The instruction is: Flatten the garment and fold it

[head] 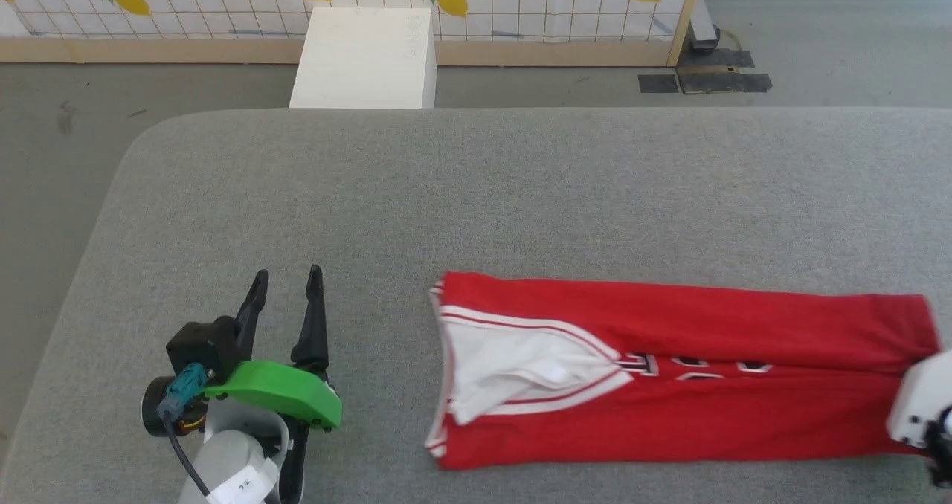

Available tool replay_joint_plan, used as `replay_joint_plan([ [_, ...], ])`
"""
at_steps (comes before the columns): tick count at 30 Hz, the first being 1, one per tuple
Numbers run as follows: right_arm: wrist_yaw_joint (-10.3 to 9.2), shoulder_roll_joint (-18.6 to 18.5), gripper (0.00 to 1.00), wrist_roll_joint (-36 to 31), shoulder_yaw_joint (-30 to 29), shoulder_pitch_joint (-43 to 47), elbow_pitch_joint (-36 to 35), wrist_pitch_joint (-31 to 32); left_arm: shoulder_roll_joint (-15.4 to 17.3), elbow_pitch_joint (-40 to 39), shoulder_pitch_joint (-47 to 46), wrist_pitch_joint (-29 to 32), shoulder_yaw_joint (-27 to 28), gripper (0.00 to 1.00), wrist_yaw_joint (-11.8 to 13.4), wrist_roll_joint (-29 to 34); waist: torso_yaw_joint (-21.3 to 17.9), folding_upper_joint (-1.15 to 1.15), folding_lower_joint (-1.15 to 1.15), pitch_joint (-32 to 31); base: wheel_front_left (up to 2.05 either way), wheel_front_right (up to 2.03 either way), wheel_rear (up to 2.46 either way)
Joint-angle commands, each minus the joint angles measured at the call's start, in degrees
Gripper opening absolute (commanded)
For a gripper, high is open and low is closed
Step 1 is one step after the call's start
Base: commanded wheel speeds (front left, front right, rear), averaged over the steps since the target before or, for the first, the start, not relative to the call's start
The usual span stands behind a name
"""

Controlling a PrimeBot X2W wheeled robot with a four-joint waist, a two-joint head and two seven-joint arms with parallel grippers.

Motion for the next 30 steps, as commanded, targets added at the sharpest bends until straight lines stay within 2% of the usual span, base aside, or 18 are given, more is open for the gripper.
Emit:
replay_joint_plan([
  [1, -0.11, -1.37, 0.00, -1.62, -1.27, 0.69, -0.16, -1.35, -0.17, 0.15, -1.13, -0.43, 0.16, 1.00, -0.44, 0.87, 0.07, 0.00, 0.00, 0.06, 0.00, 0.00, 0.00],
  [5, -0.11, -2.92, 0.00, -5.18, -3.89, 1.09, 0.20, -3.79, -0.29, 0.02, -1.06, -0.43, 0.36, 1.00, -0.61, 1.03, 0.11, 0.00, 0.00, 0.14, 0.00, 0.00, 0.00],
  [9, -0.11, -2.88, 0.00, -5.92, -4.59, 1.69, -0.14, -4.01, -0.43, 0.23, -0.88, -0.43, 0.40, 1.00, -0.76, 1.16, 0.18, 0.00, 0.00, -0.02, 0.00, 0.00, 0.00],
  [12, -0.11, -2.15, 0.00, -4.98, -3.02, 2.54, -2.66, -4.14, -0.53, 0.46, -0.76, -0.43, 0.21, 1.00, -0.87, 1.23, 0.44, 0.00, 0.00, -0.34, 0.00, 0.00, 0.00],
  [14, -0.11, -0.61, 0.00, -2.09, -1.03, 3.57, -5.72, -3.21, -0.59, 0.53, -0.50, -0.43, 0.12, 1.00, -0.93, 1.24, 0.57, 0.00, 0.00, -0.82, 0.00, 0.00, 0.00],
  [18, -0.11, 0.72, 0.00, 1.99, 5.73, 7.96, -16.20, 1.28, -0.66, 0.37, 0.05, -0.44, 0.13, 1.00, -1.02, 1.37, 0.67, 0.00, 0.00, -1.49, 0.00, 0.00, 0.00],
  [25, -0.11, 2.30, 0.00, 6.71, 21.15, 15.18, -41.21, 14.15, -0.79, 0.03, 0.12, -0.44, -0.34, 1.00, -1.15, 1.51, 1.12, 0.00, 0.00, -1.80, 0.00, 0.00, 0.00],
  [27, -0.11, 2.53, 0.00, 7.41, 26.62, 15.72, -45.85, 17.19, -0.82, -0.01, -0.07, -0.44, -0.40, 1.00, -1.17, 1.46, 1.24, 0.00, 0.00, -1.54, 0.00, 0.00, 0.00],
  [30, -0.11, 2.96, 0.00, 9.12, 34.83, 14.51, -48.88, 19.70, -0.86, -0.13, -0.32, -0.44, -0.34, 1.00, -1.20, 1.40, 1.34, 0.00, 0.00, -1.01, 0.00, 0.00, 0.00],
])
